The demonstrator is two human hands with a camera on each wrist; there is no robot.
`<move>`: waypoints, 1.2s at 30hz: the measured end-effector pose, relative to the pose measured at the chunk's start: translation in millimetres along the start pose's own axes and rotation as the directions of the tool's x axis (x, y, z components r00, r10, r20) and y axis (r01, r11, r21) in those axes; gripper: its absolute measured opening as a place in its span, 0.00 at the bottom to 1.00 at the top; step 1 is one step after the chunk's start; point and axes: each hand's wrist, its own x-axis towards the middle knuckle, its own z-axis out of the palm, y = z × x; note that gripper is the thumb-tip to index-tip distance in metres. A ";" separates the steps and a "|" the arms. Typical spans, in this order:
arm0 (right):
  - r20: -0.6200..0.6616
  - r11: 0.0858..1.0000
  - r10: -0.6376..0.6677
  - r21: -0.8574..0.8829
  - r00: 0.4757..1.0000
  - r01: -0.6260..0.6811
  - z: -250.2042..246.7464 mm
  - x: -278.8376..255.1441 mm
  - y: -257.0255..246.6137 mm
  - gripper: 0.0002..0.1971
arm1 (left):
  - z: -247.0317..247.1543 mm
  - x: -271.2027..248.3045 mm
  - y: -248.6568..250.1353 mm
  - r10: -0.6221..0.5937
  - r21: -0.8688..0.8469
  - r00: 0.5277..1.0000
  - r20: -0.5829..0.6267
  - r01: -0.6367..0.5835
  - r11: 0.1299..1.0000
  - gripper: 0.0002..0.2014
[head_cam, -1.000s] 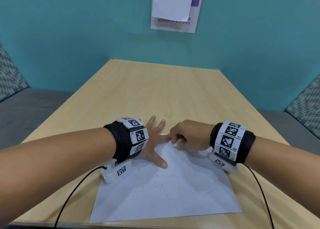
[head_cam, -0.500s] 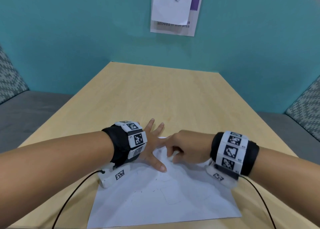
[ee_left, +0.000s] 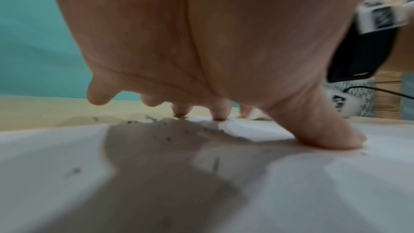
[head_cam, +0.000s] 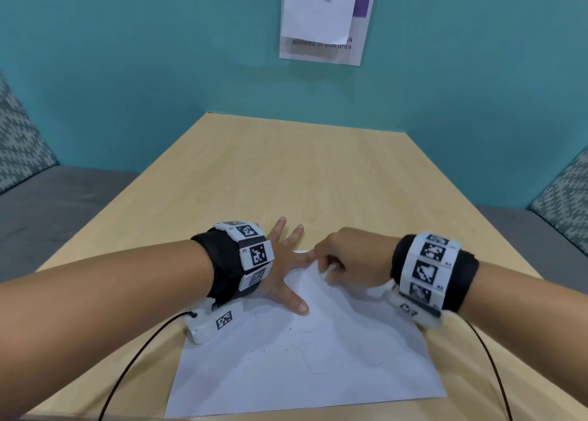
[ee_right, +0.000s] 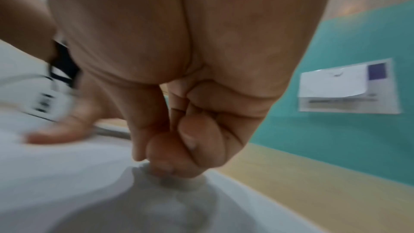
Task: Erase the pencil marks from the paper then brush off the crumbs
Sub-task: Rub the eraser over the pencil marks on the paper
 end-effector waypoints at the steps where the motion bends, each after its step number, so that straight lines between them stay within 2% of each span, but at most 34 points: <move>1: 0.030 0.998 -0.068 0.020 0.997 0.067 4.9 -4.5 -11.7 0.01 | -0.4 -0.3 -0.2 0.015 -0.015 1.000 -0.002 -0.015 1.000 0.52; 3: 0.038 0.996 -0.080 0.028 0.996 0.079 6.2 -4.9 -11.0 0.03 | -0.4 0.0 -0.4 0.022 -0.024 1.000 -0.001 -0.022 0.999 0.52; 6: -0.039 0.997 0.079 0.000 0.996 -0.079 -6.6 0.6 14.2 0.06 | 1.3 1.8 -0.1 -0.018 0.011 1.000 0.005 0.018 1.000 0.56; 7: -0.052 0.996 0.086 -0.013 0.995 -0.087 -6.4 0.0 15.2 0.05 | 1.6 2.2 0.0 -0.021 0.011 1.000 0.002 0.021 1.000 0.56; 9: -0.026 1.000 0.013 -0.020 1.000 -0.013 0.4 -3.5 1.0 0.01 | 1.0 0.5 -0.9 0.001 -0.012 1.000 -0.006 -0.001 1.000 0.55; 11: 0.005 0.998 -0.069 0.013 0.998 0.069 8.7 -9.0 -11.3 0.04 | 1.0 1.0 -0.9 0.018 -0.025 1.000 -0.011 -0.019 1.000 0.54; 12: 0.001 0.998 -0.067 0.014 0.998 0.067 8.3 -9.0 -8.4 0.04 | 1.0 1.3 -0.5 0.015 -0.016 1.000 -0.009 -0.015 1.000 0.55; 16: -0.065 0.994 0.105 0.028 0.992 -0.103 -4.2 -4.2 22.8 0.03 | 0.2 1.7 0.0 -0.029 0.029 0.999 0.020 0.028 0.999 0.57; 18: -0.062 0.996 0.091 -0.002 0.994 -0.091 -1.2 -1.7 24.0 0.02 | -2.0 2.0 1.5 -0.015 0.038 1.000 0.005 0.015 0.999 0.57; 21: -0.069 0.995 0.096 0.000 0.993 -0.097 1.4 -1.0 24.5 0.11 | -3.2 7.0 12.3 0.024 0.010 1.000 -0.020 -0.023 1.000 0.52; 23: -0.062 0.993 0.120 0.018 0.991 -0.120 -1.5 -2.9 23.5 0.13 | -4.2 8.0 18.3 0.019 0.004 1.000 -0.008 -0.019 1.000 0.50; 25: -0.031 0.997 0.069 0.020 0.997 -0.068 2.3 -5.9 13.5 0.10 | -7.4 7.7 20.4 0.016 0.024 1.000 0.010 -0.017 1.000 0.49; 27: 0.021 0.998 -0.039 0.041 0.999 0.039 10.2 -9.5 -3.0 0.01 | -10.1 6.6 20.8 0.022 0.048 0.999 0.024 -0.023 0.999 0.45; 28: 0.041 0.996 -0.067 0.062 0.997 0.064 11.6 -10.4 -6.1 0.03 | -10.6 5.7 21.0 0.022 0.050 0.999 0.027 -0.024 0.998 0.44; 30: 0.024 0.999 -0.029 0.039 0.999 0.028 3.9 -8.0 1.5 0.05 | -9.7 5.3 20.7 0.014 0.043 1.000 0.024 -0.015 0.999 0.47; 33: -0.020 0.998 0.054 0.029 0.998 -0.053 -4.7 -5.8 12.6 0.02 | -7.8 5.5 21.0 0.000 0.036 1.000 0.017 0.000 0.999 0.51; 36: 0.040 0.997 -0.055 0.064 0.998 0.052 7.6 -10.1 -8.1 0.03 | -10.1 3.3 22.0 0.013 0.030 1.000 0.022 -0.014 0.999 0.45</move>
